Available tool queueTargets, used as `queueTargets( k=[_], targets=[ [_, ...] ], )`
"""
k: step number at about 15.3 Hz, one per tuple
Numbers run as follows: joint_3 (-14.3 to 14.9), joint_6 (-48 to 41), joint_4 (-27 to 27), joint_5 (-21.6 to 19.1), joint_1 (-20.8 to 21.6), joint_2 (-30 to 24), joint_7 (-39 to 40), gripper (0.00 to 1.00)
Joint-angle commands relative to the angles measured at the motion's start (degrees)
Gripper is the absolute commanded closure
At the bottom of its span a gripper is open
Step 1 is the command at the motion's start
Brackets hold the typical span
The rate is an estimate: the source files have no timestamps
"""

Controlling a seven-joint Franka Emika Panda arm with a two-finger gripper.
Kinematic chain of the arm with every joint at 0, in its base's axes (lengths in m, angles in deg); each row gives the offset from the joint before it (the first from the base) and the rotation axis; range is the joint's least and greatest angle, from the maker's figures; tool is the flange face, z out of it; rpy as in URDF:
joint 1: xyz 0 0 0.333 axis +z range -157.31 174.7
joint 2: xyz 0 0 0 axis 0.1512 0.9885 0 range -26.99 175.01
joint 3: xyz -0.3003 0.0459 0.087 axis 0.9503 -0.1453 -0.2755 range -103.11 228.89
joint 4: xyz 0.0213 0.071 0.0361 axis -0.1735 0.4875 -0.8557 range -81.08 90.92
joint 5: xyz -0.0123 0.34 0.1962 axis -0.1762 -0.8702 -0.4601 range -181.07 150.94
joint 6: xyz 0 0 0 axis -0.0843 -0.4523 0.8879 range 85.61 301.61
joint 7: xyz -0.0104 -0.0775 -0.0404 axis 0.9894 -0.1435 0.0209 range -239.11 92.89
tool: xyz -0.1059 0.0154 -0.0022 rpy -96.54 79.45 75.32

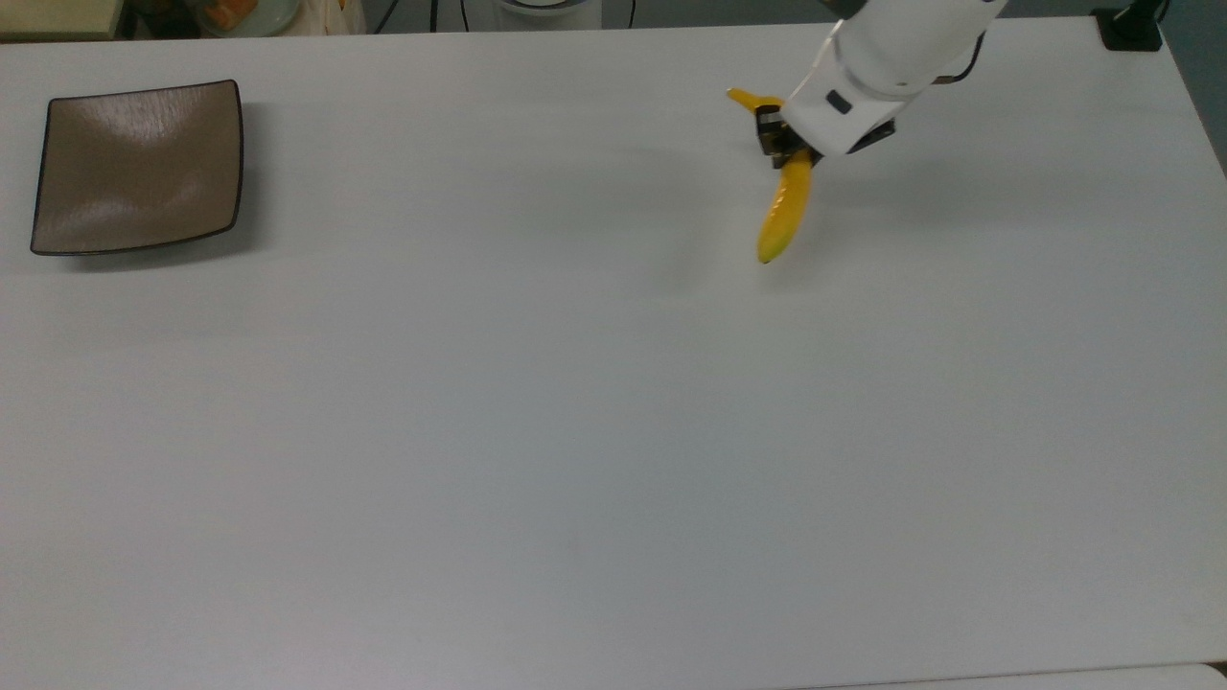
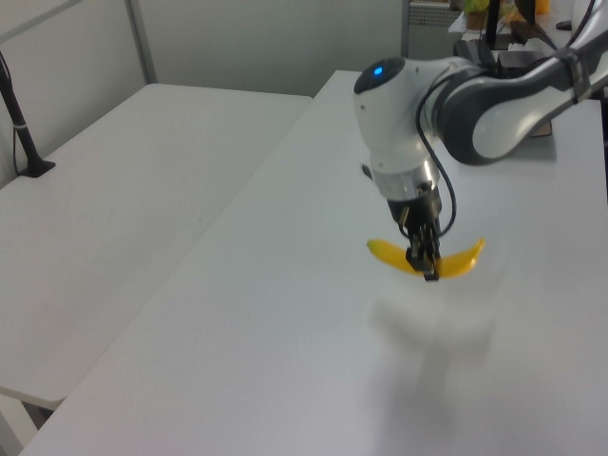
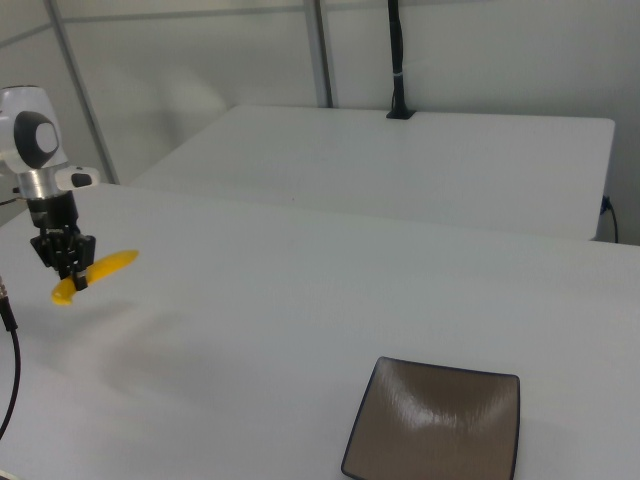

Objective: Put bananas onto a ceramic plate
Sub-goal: 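Lift the banana and carry it toward the brown plate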

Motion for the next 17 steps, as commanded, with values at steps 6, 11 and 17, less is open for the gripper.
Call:
queueTargets(
  k=[6,11,17],
  targets=[
    [12.92,-3.95,0.69,3.44,-3.38,-5.93,14.43,0.86],
    [23.03,-3.86,0.86,2.65,-4.61,-7.69,24.11,0.86],
    [34.11,-1.40,1.65,1.60,-6.20,-7.88,35.36,0.86]
  ],
)
